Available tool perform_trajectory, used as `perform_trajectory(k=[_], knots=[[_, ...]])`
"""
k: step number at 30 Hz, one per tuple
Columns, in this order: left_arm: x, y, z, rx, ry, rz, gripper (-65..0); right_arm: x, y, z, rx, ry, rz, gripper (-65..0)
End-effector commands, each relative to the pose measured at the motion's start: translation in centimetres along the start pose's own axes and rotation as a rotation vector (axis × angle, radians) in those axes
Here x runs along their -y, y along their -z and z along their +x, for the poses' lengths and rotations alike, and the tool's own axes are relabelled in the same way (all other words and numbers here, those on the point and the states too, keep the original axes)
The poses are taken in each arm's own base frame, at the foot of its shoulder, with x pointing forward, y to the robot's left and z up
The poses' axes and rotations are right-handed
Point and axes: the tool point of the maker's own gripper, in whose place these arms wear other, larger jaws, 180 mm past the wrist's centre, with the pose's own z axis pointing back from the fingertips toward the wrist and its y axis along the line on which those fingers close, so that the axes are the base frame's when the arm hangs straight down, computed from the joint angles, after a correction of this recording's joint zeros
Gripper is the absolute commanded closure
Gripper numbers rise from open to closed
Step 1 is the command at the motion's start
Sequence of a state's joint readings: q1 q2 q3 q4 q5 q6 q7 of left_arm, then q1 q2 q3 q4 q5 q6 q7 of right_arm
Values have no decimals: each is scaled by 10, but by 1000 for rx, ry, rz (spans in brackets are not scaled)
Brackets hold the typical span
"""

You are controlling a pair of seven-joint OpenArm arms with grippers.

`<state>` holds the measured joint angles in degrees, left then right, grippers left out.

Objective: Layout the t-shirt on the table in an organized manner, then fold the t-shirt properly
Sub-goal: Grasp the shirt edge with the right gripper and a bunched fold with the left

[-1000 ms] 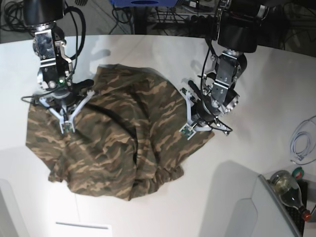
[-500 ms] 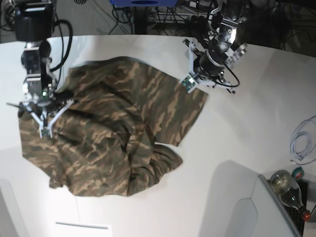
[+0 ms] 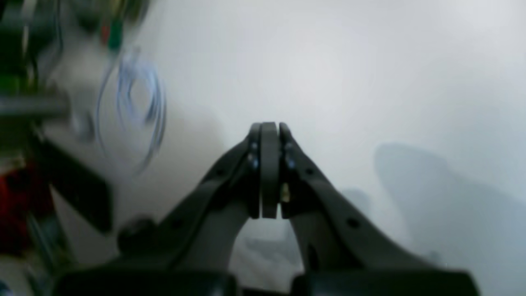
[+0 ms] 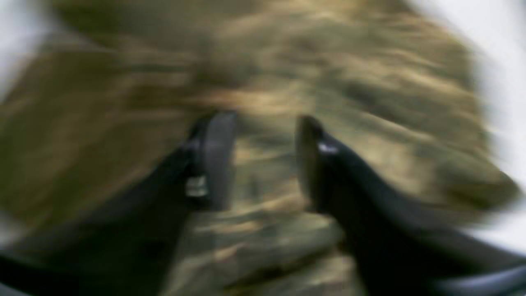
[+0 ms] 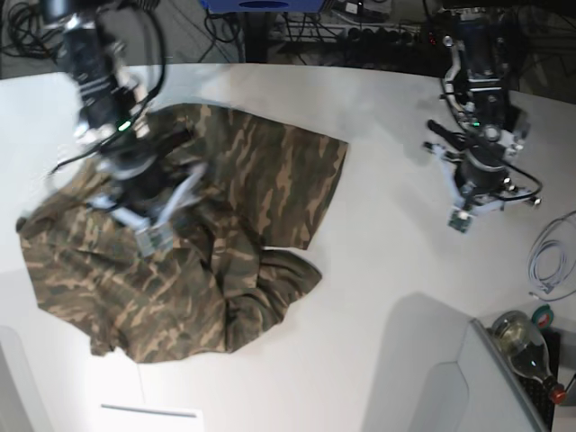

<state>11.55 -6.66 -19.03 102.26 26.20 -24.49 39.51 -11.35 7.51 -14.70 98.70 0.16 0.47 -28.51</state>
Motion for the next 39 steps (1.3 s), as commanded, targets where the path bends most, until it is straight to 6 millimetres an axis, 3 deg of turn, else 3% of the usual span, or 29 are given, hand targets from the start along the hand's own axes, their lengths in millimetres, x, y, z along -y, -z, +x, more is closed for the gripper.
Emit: perform_trajectory(k=[1, 3, 6, 10, 14, 16, 21, 27, 28, 29, 32, 33, 35, 38, 39], knots=[[-29, 1, 1, 9, -28, 72, 0, -14, -1, 9, 30, -36, 29, -386], [-55, 3, -26, -55, -90, 129, 0, -68, 0, 3, 16, -115, 160, -483], [-75, 3, -54, -118, -120, 170, 0, -118, 8, -13, -23, -233, 278, -516], [-73, 7, -97, -218, -144, 152, 0, -171, 6, -31, -53, -341, 393, -519], [-70, 14, -127, -212, -239, 136, 0, -199, 3, -38, -66, -343, 405, -522], [-64, 13, -138, -210, -296, 114, 0, -204, 9, -40, -78, -354, 394, -522], [-54, 9, -146, -186, -363, 68, 0, -199, 29, -54, -136, -385, 360, -515], [-41, 12, -132, -138, -401, 18, 0, -174, 45, -67, -196, -366, 302, -497], [-32, 15, -125, -126, -386, -10, 0, -170, 47, -69, -205, -349, 291, -447], [-24, 17, -118, -117, -366, -34, 0, -166, 47, -70, -210, -335, 286, -359], [1, 23, -96, -84, -313, -105, 0, -160, 39, -77, -220, -291, 276, -24], [11, 25, -89, -73, -294, -130, 0, -154, 34, -81, -221, -276, 271, 0], [26, 29, -67, -35, -262, -172, 0, -152, 21, -78, -197, -251, 276, -24], [45, 33, -39, 16, -227, -224, 0, -143, -1, -70, -152, -209, 278, 0], [55, 32, -30, 35, -232, -252, -76, -141, -10, -69, -141, -193, 279, 0]])
